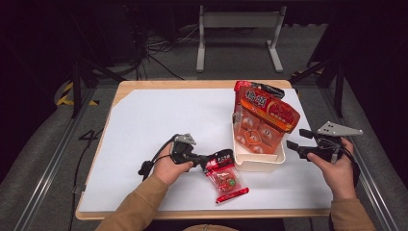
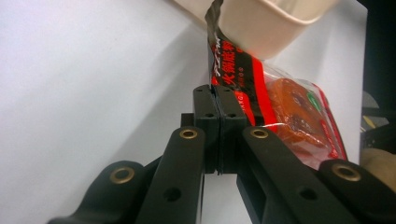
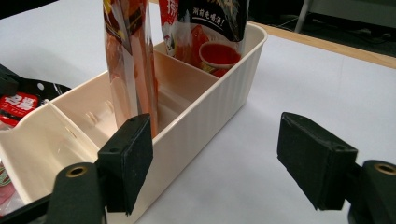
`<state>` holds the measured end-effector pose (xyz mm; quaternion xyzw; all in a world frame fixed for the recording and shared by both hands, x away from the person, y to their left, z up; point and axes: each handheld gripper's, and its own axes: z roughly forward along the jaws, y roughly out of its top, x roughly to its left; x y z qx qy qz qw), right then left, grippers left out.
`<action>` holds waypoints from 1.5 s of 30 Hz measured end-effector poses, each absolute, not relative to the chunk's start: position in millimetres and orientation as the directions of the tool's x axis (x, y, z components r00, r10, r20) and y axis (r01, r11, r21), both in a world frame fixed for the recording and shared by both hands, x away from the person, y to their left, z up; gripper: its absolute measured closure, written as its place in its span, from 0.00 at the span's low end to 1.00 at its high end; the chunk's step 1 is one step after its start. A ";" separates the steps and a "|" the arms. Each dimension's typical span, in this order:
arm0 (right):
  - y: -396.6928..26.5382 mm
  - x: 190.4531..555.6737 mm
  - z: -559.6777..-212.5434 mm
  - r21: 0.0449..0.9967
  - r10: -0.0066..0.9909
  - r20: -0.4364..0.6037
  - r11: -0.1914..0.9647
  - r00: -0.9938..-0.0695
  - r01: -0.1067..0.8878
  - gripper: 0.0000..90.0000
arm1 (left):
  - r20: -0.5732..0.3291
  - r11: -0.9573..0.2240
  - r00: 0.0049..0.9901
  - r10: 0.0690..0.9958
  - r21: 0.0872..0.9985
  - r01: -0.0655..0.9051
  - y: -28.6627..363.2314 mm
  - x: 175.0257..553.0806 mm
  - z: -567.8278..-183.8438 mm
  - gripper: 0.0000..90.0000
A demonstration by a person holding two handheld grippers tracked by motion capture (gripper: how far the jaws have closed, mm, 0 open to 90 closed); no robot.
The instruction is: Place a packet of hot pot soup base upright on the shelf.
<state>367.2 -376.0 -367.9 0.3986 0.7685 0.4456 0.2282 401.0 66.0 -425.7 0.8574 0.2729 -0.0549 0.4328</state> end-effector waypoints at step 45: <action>-383.4 370.5 -372.3 0.870 0.825 0.031 0.255 -0.564 0.421 0.31 | -0.090 -0.414 0.958 0.272 0.888 0.201 118.3 369.3 -315.5 1.00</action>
